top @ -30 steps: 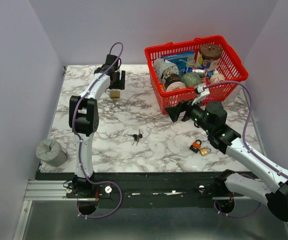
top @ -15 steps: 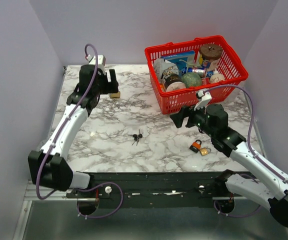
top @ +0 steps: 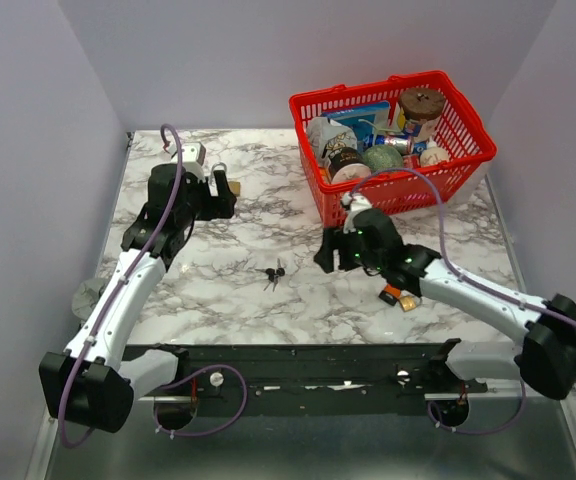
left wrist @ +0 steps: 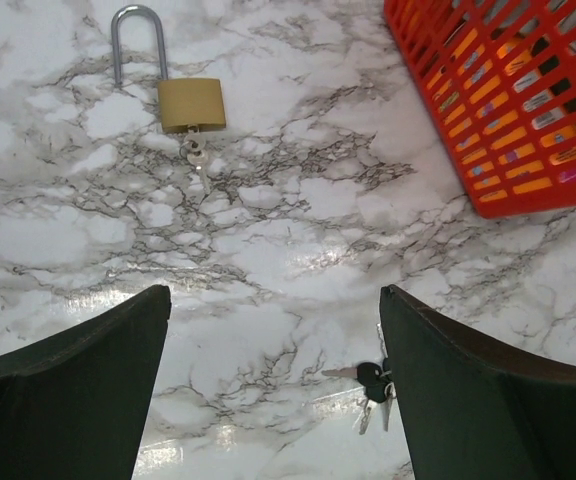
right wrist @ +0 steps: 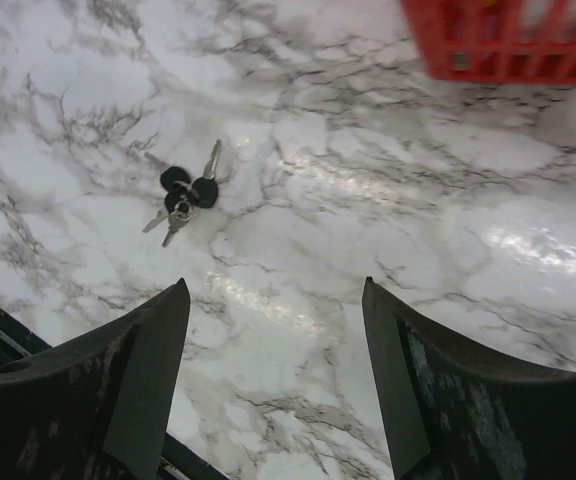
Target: Unlock with the key
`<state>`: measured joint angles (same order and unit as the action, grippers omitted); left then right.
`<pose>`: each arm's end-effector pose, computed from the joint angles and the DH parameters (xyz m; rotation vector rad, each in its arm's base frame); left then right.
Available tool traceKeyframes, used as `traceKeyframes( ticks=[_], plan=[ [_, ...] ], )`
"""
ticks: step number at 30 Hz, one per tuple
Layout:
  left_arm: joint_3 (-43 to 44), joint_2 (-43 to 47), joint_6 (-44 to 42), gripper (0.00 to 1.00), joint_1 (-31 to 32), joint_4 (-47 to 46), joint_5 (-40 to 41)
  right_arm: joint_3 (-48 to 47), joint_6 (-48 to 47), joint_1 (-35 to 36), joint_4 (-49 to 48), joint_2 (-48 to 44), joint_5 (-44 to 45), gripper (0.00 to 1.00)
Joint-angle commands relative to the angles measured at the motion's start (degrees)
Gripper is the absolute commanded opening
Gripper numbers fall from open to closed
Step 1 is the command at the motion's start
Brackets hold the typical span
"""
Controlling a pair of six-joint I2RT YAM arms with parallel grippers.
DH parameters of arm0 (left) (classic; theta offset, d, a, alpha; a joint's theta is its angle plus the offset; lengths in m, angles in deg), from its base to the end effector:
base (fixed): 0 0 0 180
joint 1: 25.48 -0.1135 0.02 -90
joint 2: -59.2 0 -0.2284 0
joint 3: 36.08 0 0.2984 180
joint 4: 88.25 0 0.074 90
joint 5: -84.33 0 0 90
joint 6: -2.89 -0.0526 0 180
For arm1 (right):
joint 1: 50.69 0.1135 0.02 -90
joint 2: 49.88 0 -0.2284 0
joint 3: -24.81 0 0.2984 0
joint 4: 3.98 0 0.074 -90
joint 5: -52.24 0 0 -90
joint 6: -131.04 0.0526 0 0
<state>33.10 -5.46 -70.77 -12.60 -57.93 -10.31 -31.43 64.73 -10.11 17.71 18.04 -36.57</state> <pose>0.3242 -0.0785 0.2884 -0.0098 2.0431 -0.4032 0.2529 0.2152 0.1951 -0.3138 2.1980 0.6168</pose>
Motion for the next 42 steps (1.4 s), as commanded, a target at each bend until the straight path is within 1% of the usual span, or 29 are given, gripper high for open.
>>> traceKeyframes(
  ticks=[1,5,8,13,15,18,29,36,42],
  plan=[
    [-1.1,3.4,0.3,0.93,0.4,-1.3,-1.4,-8.1,-2.0,7.1,-0.1,10.4,2.9,0.77],
    [-2.6,3.9,0.6,0.92,0.4,-1.5,-2.6,-14.2,-3.0,11.2,-1.9,19.0,3.8,0.76],
    [-2.7,3.4,0.8,0.92,0.4,-1.1,-2.9,-17.3,-4.4,12.6,-1.6,24.8,4.9,0.75],
    [-2.7,3.1,0.8,0.93,0.4,-1.0,-3.0,-21.8,-9.2,13.9,-1.7,30.8,6.5,0.73],
    [-2.7,2.9,0.8,0.93,0.4,-0.9,-2.9,-22.7,-10.4,13.8,-1.8,33.1,6.5,0.67],
    [-2.7,2.3,0.7,0.93,0.4,-0.6,-2.9,-23.9,-12.2,13.8,-1.8,36.0,6.4,0.66],
    [-2.5,-0.2,0.9,0.93,0.4,-0.4,-4.1,-27.2,-14.8,13.9,-2.7,41.9,7.9,0.65],
    [-2.5,-0.8,1.1,0.93,0.4,-0.4,-4.5,-26.8,-14.9,14.1,-3.0,42.2,7.0,0.61],
    [-2.5,-1.4,1.3,0.93,0.4,-0.4,-5.2,-25.3,-15.9,14.9,-4.5,41.7,5.1,0.61]
  ],
)
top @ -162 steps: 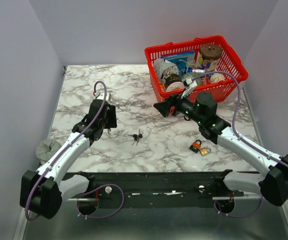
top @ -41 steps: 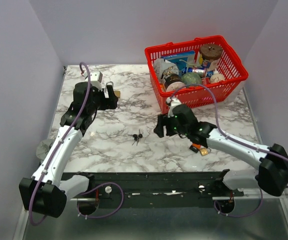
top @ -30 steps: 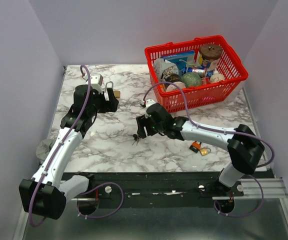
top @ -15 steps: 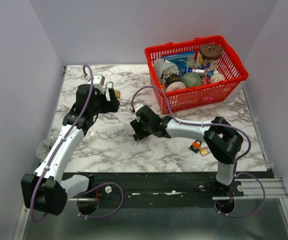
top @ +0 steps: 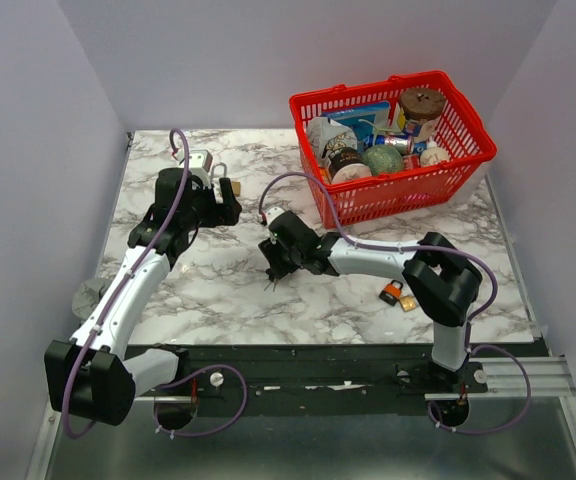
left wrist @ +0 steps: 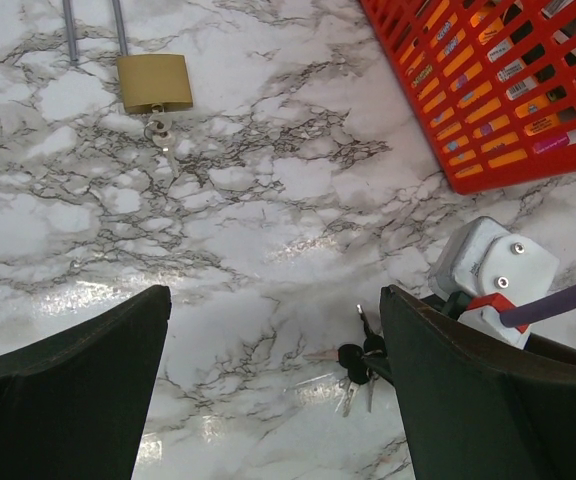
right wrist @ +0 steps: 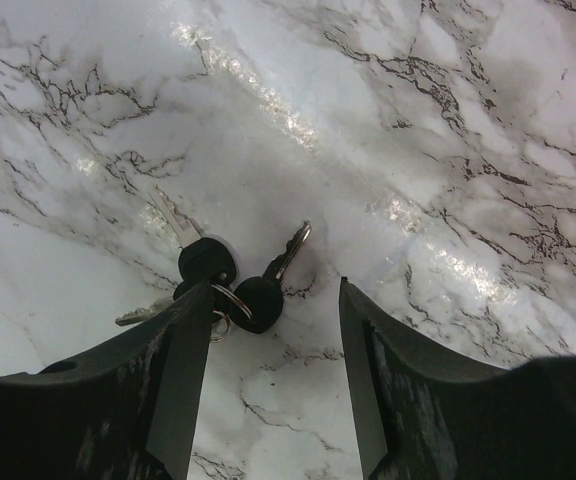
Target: Unlock with the key
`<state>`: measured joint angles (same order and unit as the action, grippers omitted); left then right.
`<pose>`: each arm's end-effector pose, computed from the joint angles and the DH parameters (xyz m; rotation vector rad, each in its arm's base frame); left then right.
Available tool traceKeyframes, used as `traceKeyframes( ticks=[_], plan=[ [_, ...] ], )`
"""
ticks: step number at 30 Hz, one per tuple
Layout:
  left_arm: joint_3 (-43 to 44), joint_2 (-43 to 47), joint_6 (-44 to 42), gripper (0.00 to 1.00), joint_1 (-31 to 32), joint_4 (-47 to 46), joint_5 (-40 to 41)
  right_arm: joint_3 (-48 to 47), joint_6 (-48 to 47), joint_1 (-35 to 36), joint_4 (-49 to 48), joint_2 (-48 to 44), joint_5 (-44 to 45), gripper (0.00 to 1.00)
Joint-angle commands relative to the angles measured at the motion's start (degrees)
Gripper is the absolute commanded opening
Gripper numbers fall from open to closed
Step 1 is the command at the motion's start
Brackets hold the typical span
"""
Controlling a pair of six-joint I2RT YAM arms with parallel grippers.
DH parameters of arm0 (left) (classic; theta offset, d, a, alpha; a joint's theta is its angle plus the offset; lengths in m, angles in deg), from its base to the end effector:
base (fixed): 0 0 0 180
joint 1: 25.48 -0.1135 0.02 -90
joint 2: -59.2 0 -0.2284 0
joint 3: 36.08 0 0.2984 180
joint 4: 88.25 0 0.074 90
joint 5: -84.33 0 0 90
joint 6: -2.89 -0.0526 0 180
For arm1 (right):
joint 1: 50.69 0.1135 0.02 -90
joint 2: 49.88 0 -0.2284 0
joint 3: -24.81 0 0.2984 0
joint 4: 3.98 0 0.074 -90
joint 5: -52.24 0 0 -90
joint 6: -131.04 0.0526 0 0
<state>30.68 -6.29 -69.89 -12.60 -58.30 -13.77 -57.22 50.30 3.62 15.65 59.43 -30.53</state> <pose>0.3241 -0.0817 0.2674 0.0086 2.0995 -0.4663 0.2661 0.3591 0.1001 -0.8689 2.2523 0.3723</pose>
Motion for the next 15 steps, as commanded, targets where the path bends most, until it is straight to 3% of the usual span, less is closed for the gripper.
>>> traceKeyframes(
  ticks=[1,15],
  plan=[
    [0.0,-0.7,0.5,0.93,0.4,0.0,-1.7,0.6,-2.1,1.2,-2.8,0.3,-1.2,0.61],
    [0.0,-1.1,0.7,0.93,0.4,0.2,-1.9,-2.3,-5.7,3.0,-2.6,4.1,-0.5,0.57]
  ],
)
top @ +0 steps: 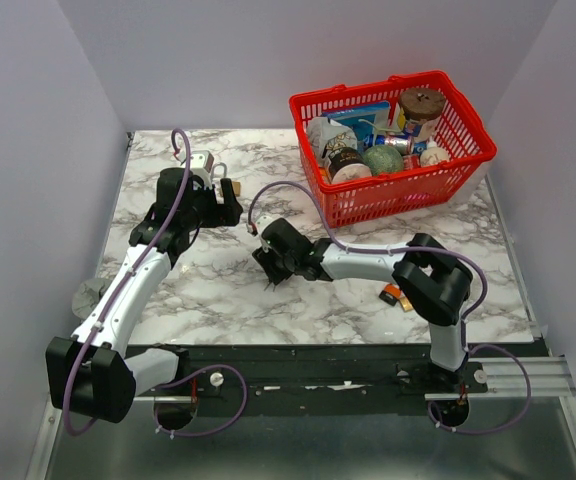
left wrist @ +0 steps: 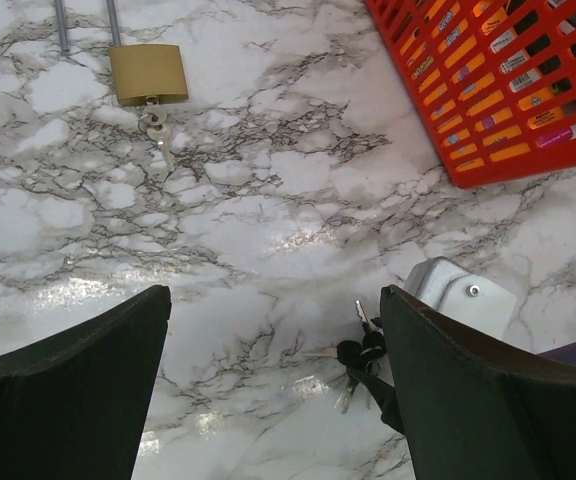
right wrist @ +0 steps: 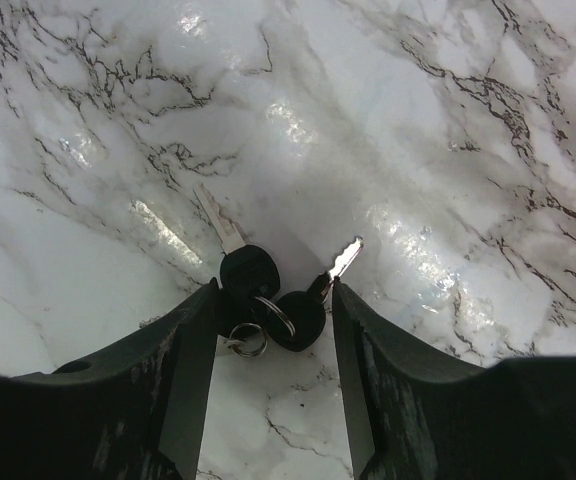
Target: Unlock with the key
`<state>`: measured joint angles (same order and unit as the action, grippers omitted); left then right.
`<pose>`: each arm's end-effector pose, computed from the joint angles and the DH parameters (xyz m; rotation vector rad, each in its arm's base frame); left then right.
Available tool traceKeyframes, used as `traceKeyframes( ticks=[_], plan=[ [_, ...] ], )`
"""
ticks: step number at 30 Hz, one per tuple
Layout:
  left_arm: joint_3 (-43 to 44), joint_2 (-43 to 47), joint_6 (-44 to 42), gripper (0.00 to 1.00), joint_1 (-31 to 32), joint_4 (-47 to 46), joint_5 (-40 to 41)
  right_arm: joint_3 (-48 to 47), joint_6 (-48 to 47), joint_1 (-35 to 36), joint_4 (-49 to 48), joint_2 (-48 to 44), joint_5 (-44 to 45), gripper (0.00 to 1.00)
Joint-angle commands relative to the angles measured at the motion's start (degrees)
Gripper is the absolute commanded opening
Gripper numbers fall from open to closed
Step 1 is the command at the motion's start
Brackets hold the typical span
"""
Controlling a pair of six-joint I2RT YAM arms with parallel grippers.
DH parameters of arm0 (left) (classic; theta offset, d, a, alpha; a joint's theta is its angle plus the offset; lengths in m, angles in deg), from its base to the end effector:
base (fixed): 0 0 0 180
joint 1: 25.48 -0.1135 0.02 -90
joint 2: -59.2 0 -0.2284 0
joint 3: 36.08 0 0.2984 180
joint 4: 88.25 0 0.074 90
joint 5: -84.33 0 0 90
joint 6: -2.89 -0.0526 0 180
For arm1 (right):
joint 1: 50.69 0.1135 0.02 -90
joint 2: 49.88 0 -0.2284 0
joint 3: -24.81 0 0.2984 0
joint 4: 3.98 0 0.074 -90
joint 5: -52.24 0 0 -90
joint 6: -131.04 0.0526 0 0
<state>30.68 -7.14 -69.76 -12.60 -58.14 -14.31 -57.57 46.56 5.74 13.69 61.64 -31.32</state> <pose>0.3260 -0.0826 0.2625 0.0103 2.1181 -0.4749 0.2542 0.3724 0.0886 -0.9890 2.2028 0.3753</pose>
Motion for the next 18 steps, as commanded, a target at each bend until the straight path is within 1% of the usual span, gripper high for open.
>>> traceKeyframes(
  ticks=[1,8,11,15,17,18],
  plan=[
    [0.1,-0.3,0.7,0.93,0.4,0.0,-1.4,-2.5,-2.4,0.9,-0.5,2.3,0.3,0.57],
    [0.1,-0.3,0.7,0.93,0.4,0.0,-1.6,-3.7,-3.8,1.7,0.7,4.0,1.5,0.57],
    [0.1,-0.3,0.7,0.93,0.3,0.0,-1.6,-4.1,-4.2,1.8,1.2,4.7,2.5,0.53],
    [0.1,-0.3,0.8,0.93,0.4,0.0,-1.6,-3.7,-3.9,1.8,1.5,4.6,3.7,0.36],
    [0.1,-0.2,0.7,0.93,0.4,0.1,-1.6,-3.7,-3.8,1.8,1.6,4.6,4.0,0.31],
    [0.1,-0.3,0.8,0.93,0.4,0.0,-1.6,-3.7,-3.7,1.9,1.6,4.4,4.2,0.26]
  ],
)
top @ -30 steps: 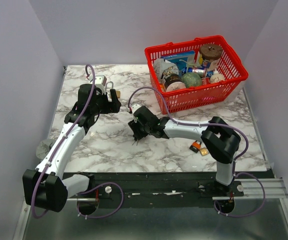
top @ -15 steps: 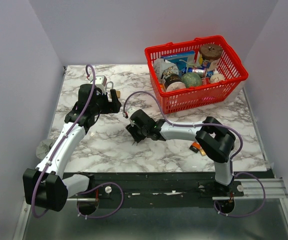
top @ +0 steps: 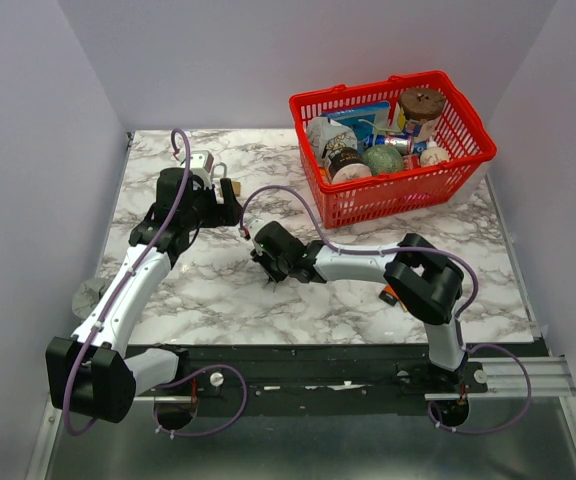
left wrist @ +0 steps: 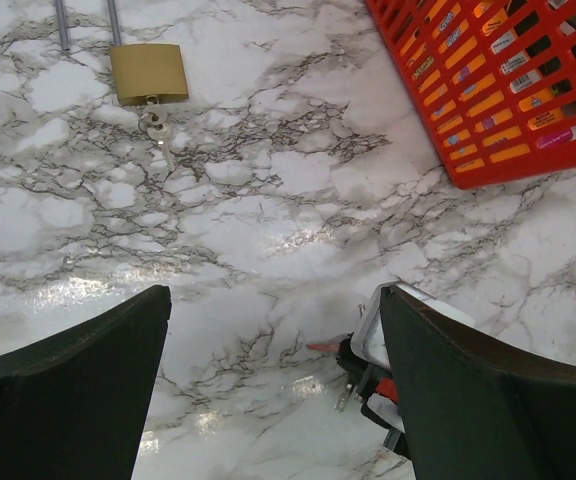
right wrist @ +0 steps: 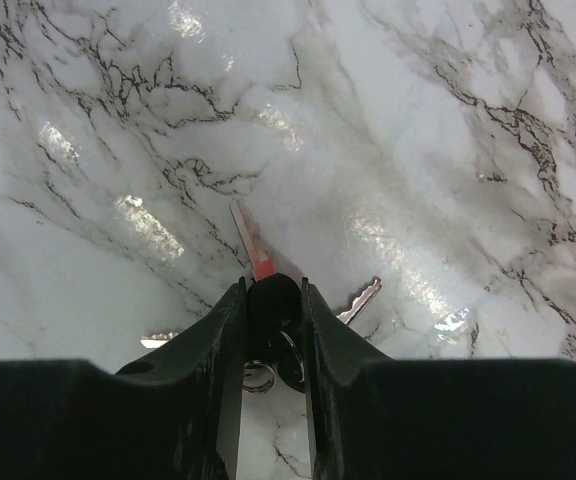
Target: Unlock with the key
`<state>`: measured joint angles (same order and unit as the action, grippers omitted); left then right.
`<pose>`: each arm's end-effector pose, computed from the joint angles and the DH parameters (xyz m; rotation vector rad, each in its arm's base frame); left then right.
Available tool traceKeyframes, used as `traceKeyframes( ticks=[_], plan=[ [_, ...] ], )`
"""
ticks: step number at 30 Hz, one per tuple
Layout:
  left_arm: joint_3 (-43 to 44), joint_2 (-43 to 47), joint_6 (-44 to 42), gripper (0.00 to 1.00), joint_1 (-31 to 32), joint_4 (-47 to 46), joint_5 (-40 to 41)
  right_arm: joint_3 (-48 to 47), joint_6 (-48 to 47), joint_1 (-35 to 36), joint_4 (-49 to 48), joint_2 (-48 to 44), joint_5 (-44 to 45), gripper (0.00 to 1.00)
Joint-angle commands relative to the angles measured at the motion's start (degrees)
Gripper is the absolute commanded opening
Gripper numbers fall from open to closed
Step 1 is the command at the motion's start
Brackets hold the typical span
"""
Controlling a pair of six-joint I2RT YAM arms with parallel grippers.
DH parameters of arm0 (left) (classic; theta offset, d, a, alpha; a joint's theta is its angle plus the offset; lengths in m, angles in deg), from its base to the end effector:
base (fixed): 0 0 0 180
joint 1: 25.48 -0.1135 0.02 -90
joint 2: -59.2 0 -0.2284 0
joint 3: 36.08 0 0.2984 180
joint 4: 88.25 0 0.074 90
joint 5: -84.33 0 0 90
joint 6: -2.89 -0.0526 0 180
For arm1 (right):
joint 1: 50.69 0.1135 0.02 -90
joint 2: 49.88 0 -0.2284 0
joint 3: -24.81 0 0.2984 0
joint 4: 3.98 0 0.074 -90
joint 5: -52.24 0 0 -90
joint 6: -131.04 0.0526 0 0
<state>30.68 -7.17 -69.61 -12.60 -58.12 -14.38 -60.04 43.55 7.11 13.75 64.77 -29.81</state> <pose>0.3260 -0.0827 0.2623 0.0082 2.1193 -0.4776 0.2509 0.3848 0.0798 -1.0626 2.1692 0.3262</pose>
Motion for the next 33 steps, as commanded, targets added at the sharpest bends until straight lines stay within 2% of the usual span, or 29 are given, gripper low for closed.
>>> traceKeyframes(
  ticks=[1,6,16,22,28,30,33],
  plan=[
    [0.1,-0.3,0.5,0.93,0.4,0.0,-1.6,-1.1,-0.4,0.4,1.5,1.2,2.9,0.24],
    [0.1,-0.4,0.6,0.93,0.4,0.0,-1.6,0.2,1.2,0.5,1.2,-0.3,3.7,0.01],
    [0.0,-0.2,0.7,0.93,0.4,-0.2,-1.8,6.0,5.8,-0.4,-4.3,-8.0,-1.4,0.01],
    [-0.3,0.6,0.4,0.93,0.4,-1.1,-3.4,9.9,10.2,-4.1,-8.4,-12.6,-7.5,0.01],
    [-3.1,3.9,1.4,0.93,0.4,-8.8,-16.5,15.9,16.6,-10.5,-15.9,-20.2,-19.4,0.01],
    [-3.6,4.3,1.8,0.93,0.4,-10.3,-19.4,18.8,18.7,-12.5,-19.3,-22.8,-21.3,0.01],
    [-4.8,5.3,2.9,0.93,0.7,-15.2,-29.0,23.0,21.6,-14.2,-24.9,-27.8,-23.4,0.01]
  ],
)
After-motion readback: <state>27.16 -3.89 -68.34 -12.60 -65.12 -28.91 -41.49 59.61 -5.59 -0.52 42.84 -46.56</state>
